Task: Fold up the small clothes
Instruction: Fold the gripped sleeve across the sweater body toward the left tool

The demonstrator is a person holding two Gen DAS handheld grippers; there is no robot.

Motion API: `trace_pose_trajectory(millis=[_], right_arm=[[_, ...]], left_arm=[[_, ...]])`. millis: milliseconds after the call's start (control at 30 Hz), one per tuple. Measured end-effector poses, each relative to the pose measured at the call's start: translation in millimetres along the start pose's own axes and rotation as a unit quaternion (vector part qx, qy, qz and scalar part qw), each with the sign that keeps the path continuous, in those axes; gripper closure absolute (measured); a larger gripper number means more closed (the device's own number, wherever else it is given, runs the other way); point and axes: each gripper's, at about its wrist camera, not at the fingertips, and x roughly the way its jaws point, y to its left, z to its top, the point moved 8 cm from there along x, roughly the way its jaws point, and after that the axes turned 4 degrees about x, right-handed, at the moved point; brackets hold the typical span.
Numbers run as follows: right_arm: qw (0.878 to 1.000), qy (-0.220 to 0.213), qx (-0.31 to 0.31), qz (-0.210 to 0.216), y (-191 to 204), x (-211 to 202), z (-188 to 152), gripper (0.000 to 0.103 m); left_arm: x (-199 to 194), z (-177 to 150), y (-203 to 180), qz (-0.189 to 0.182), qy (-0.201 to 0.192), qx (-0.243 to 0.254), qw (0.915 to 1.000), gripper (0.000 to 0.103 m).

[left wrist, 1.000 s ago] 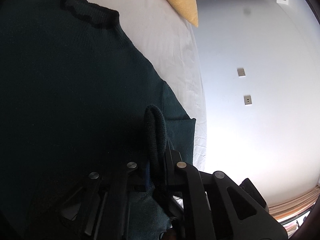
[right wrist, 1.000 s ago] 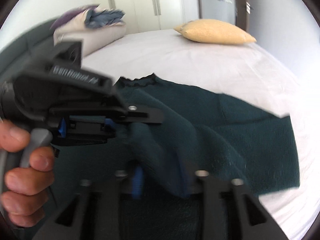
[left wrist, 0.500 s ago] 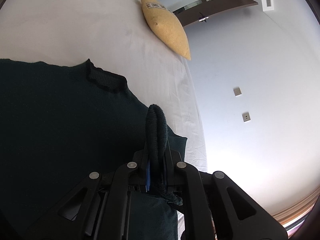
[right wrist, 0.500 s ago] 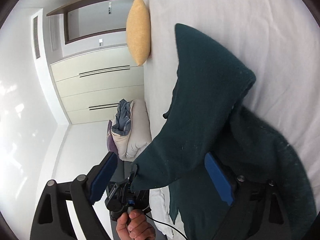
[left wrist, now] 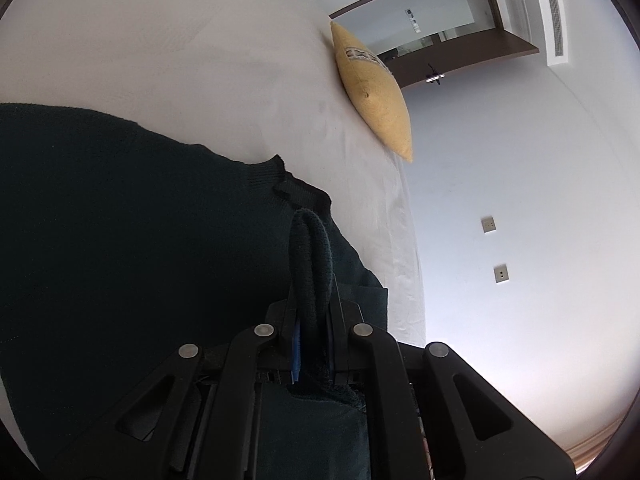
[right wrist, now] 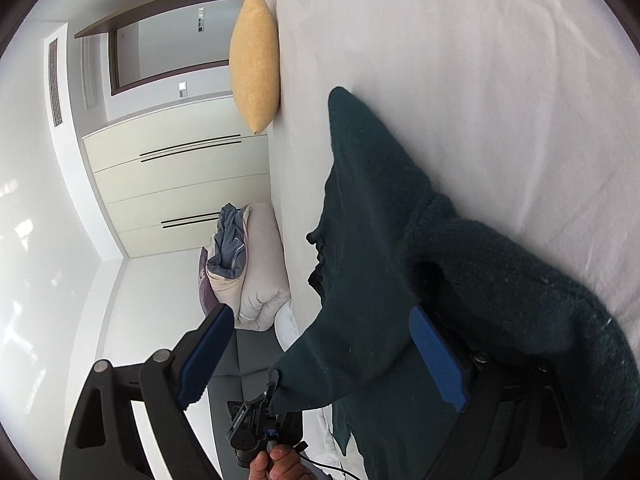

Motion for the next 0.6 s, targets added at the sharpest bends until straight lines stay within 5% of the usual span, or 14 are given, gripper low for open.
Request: trace_pose_trajectory(millis=[600], right_arm=[[0.996,-0.060,-0.061,-0.032,-3.7,-12.7,22.9,0.020]], left_arm=[[48.3,-5.0,83.2,0.068,0.012,-0.035,0.9970,0.096]])
